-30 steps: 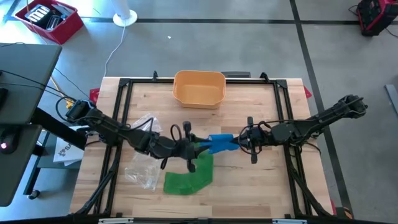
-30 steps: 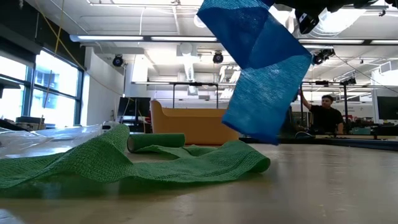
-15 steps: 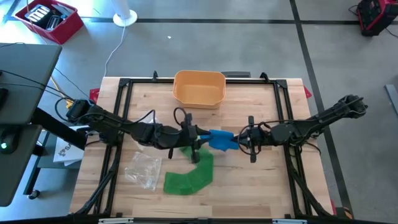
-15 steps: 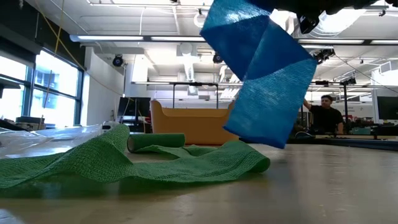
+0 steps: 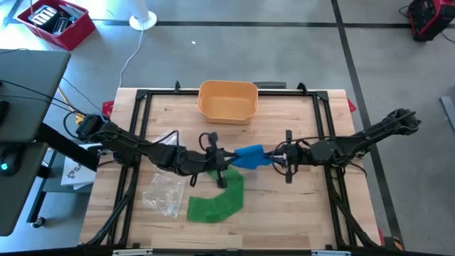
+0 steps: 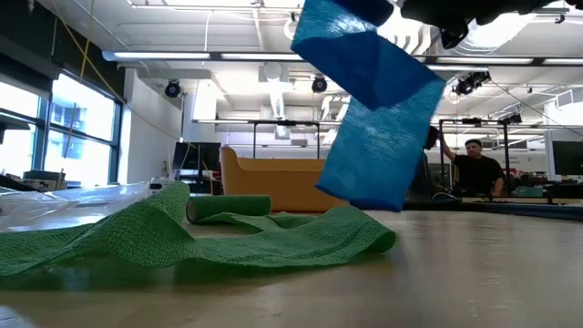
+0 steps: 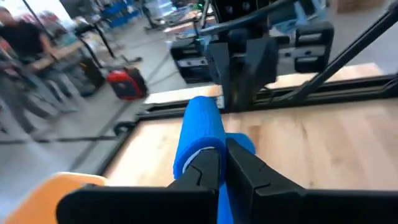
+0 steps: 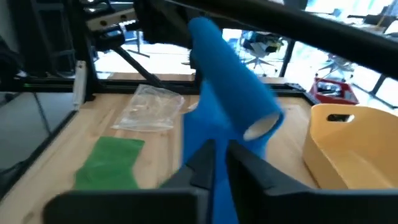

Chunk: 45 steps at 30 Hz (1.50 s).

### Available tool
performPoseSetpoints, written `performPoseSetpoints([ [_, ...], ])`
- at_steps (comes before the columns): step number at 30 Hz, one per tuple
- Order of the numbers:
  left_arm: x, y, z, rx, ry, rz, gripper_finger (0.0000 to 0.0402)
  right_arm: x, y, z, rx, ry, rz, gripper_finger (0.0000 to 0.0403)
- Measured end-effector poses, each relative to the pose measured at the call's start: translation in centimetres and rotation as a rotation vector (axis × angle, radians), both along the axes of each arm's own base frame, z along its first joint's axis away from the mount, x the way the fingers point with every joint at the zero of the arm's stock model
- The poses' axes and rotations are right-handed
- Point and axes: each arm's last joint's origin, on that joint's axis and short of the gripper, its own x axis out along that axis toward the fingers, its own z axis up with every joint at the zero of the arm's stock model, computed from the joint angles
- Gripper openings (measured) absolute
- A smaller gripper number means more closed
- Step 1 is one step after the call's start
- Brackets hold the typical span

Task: Roll bandage
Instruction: Roll the blue bandage

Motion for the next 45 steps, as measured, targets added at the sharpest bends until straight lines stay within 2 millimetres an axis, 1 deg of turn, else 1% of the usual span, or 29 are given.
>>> performPoseSetpoints([
  [3, -0.6, -0.6, 0.6, 0.070, -0.002, 0.002, 0.0003, -0.5, -0.2, 0.0, -0.002, 0.022, -0.006, 0.0094],
  [8, -1.3, -1.3, 1.3, 0.104, -0.011, -0.030, 0.0002, -1.7, -1.3, -0.5, 0.067, 0.098, -0.180, 0.0159],
  [11, -1.7, -1.5, 1.8, 0.098, -0.026, -0.035, 0.0001, -2.1, -1.7, -1.5, 0.089, 0.200, -0.211, 0.0182],
  [14, -1.8, -1.4, 1.9, 0.098, -0.027, -0.034, 0.0001, -1.7, -1.5, -2.8, 0.066, 0.293, -0.219, 0.0191],
  [17, -1.8, -1.4, 1.9, 0.097, -0.028, -0.032, 0.0001, -0.6, -1.0, -4.0, 0.021, 0.340, -0.206, 0.0192],
  [22, -1.8, -1.5, 1.9, 0.097, -0.028, -0.034, 0.0001, 1.6, -0.3, -5.4, -0.071, 0.332, -0.203, 0.0193],
  [24, -1.8, -1.5, 1.9, 0.094, -0.028, -0.044, 0.0001, 2.2, -0.3, -5.8, -0.098, 0.304, -0.270, 0.0191],
  [26, -1.8, -1.6, 1.9, 0.086, -0.030, -0.046, 0.0001, 2.7, -0.4, -6.0, -0.148, 0.282, -0.341, 0.0179],
  [29, -1.8, -1.6, 1.9, 0.067, -0.035, -0.047, 0.0001, 3.1, -0.6, -5.9, -0.209, 0.247, -0.410, 0.0137],
  [34, -1.8, -1.8, 1.8, 0.031, -0.042, -0.094, 0.0001, 3.5, -0.9, -5.4, -0.277, 0.221, -0.410, 0.0032],
  [36, -1.8, -2.0, 1.8, 0.021, -0.044, -0.090, 0.0001, 3.5, -1.0, -5.4, -0.302, 0.231, -0.406, 0.0009],
  [37, -1.9, -2.0, 1.8, 0.020, -0.045, -0.084, 0.0001, 3.5, -1.0, -5.5, -0.313, 0.242, -0.403, 0.0009],
  [40, -2.1, -2.1, 2.0, 0.026, -0.051, -0.055, 0.0001, 3.2, -0.8, -5.8, -0.292, 0.264, -0.403, 0.0032],
  [42, -2.4, -2.0, 2.4, 0.021, -0.065, -0.039, 0.0001, 3.0, -0.7, -6.1, -0.244, 0.281, -0.398, 0.0053],
  [45, -2.8, -1.8, 2.9, 0.018, -0.078, -0.026, 0.0001, 2.7, -0.4, -6.8, -0.130, 0.335, -0.338, 0.0093],
])
